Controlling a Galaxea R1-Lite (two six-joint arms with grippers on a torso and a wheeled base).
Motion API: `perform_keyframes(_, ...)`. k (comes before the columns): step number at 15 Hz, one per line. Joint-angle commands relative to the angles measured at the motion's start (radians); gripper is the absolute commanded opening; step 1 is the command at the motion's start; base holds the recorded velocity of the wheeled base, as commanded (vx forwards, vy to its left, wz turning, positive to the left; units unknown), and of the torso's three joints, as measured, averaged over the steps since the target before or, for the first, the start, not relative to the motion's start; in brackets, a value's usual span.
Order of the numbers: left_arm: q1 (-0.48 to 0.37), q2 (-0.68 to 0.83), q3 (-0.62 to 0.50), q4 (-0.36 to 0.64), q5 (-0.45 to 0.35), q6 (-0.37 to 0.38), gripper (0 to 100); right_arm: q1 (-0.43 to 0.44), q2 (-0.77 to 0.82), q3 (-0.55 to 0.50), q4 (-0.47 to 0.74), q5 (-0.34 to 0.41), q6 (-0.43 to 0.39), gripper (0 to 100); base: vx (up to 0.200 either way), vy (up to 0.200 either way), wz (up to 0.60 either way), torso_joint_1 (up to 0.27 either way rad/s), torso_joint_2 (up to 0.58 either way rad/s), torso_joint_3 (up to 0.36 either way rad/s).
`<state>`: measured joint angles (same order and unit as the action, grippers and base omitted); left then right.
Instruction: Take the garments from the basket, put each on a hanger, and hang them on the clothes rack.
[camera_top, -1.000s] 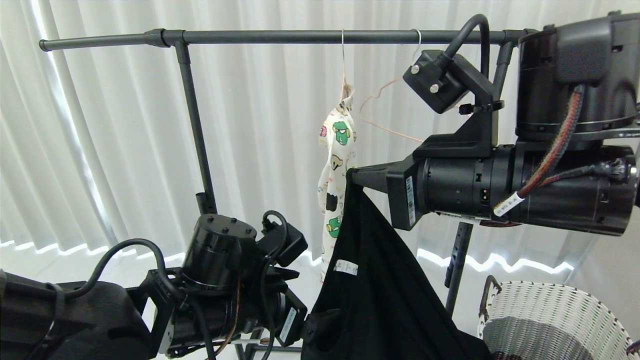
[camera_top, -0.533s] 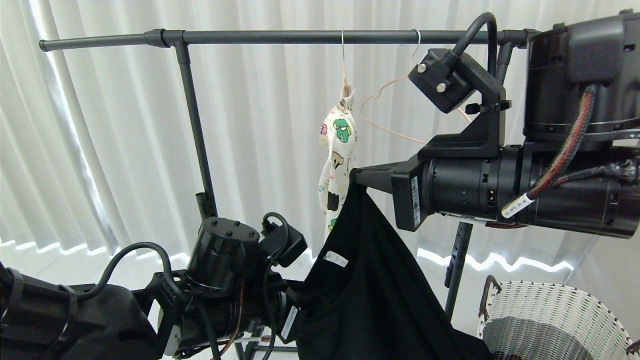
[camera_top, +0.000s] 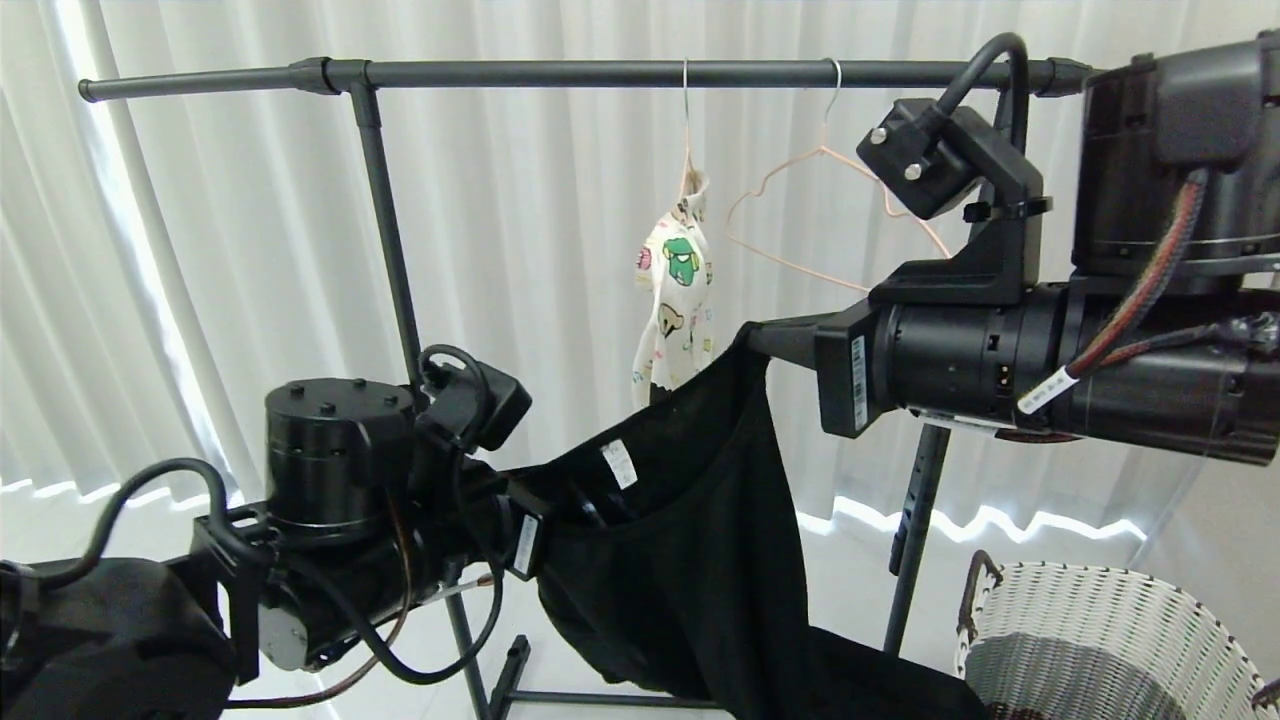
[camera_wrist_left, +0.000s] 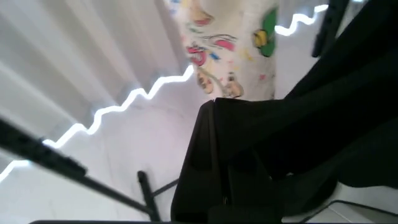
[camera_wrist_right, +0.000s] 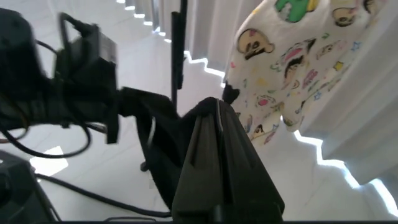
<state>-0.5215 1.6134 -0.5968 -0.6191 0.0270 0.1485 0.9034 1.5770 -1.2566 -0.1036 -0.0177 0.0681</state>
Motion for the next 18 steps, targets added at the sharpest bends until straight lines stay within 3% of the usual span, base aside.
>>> perform_keyframes(1, 0.047, -0.150, -0.092, 0.154, -0.035, -0.004, 0, -0.028, -0.035, 0.000, 0.001, -0.001, -0.001, 0, 0.000, 0.000, 0.00, 0.000, 0.00, 0.000)
perform_keyframes(5, 0.057, -0.290, -0.371, 0.595, -0.153, -0.004, 0, -0.098, -0.100, 0.009, 0.013, -0.001, -0.007, 0, 0.000, 0.000, 0.00, 0.000, 0.00, 0.000)
perform_keyframes(7, 0.041, -0.299, -0.535, 0.737, -0.202, -0.003, 0, -0.155, -0.158, 0.031, 0.055, -0.001, -0.010, 0, 0.000, 0.000, 0.00, 0.000, 0.00, 0.000)
perform_keyframes(9, 0.000, -0.279, -0.693, 0.843, -0.202, -0.003, 0, -0.196, -0.218, 0.051, 0.087, 0.001, -0.021, 0, 0.000, 0.000, 0.00, 0.000, 0.00, 0.000)
perform_keyframes(12, -0.069, -0.244, -0.793, 0.872, -0.196, 0.005, 0, -0.242, -0.264, 0.051, 0.094, 0.001, -0.048, 0, 0.000, 0.000, 0.00, 0.000, 0.00, 0.000)
perform_keyframes(15, -0.095, -0.247, -0.791, 0.871, -0.182, 0.072, 0, -0.278, -0.273, 0.017, 0.094, 0.008, -0.073, 0, 0.000, 0.000, 0.00, 0.000, 0.00, 0.000)
perform_keyframes(18, -0.097, -0.264, -0.781, 0.869, -0.151, 0.080, 0, -0.278, -0.264, -0.017, 0.093, 0.013, -0.094, 0, 0.000, 0.000, 0.00, 0.000, 0.00, 0.000)
